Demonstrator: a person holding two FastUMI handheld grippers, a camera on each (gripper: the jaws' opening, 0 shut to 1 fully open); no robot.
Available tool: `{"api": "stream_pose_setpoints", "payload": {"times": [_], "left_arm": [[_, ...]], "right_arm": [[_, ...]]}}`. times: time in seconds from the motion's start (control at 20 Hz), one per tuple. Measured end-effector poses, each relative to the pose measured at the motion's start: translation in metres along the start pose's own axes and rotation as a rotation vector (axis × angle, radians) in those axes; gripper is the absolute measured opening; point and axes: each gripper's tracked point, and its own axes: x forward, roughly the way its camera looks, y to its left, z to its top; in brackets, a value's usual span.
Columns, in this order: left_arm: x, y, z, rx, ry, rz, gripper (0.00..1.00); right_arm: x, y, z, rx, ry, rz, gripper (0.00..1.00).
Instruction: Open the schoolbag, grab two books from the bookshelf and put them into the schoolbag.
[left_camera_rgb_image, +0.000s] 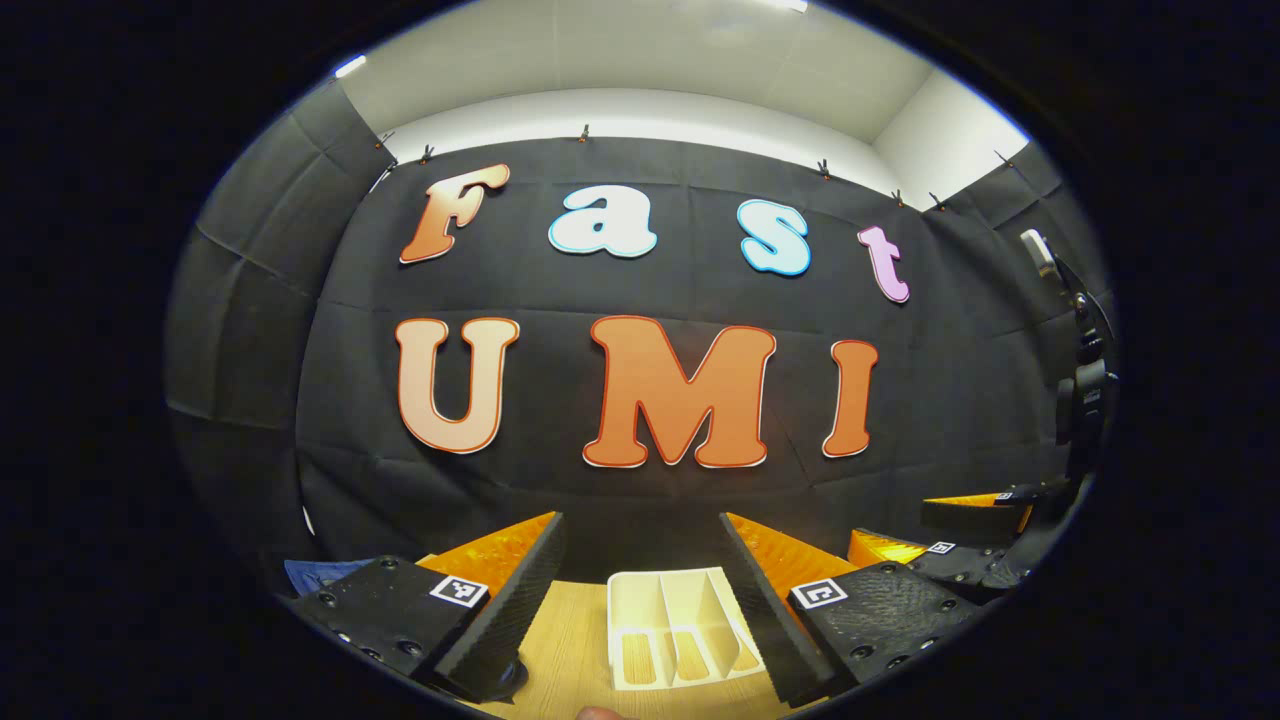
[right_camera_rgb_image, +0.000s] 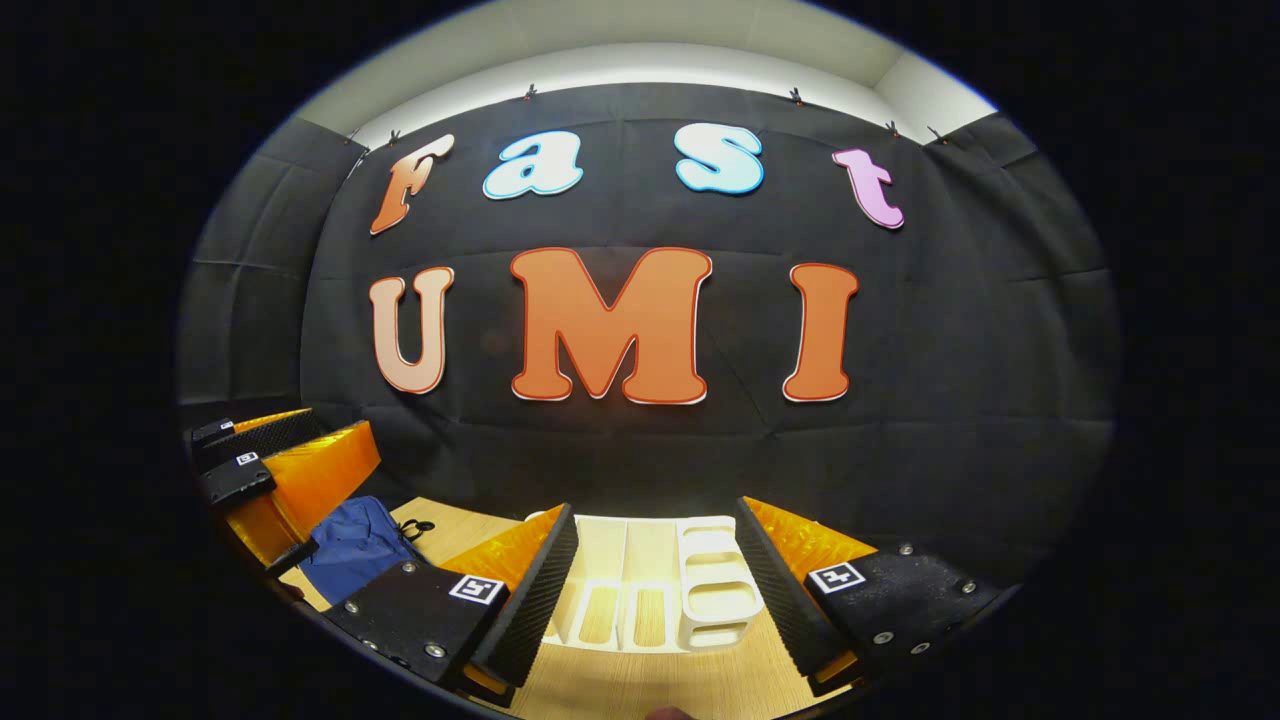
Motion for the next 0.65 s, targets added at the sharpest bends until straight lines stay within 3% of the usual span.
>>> {"api": "stream_pose_setpoints", "payload": {"times": [0.65], "left_arm": [[0.003, 0.0057, -0.0063, 0.001, 0.003, 0.031, 0.93]], "right_arm": [[-0.0003, 0.0006, -0.0003, -0.019, -0.019, 0.006, 0.94]]}}
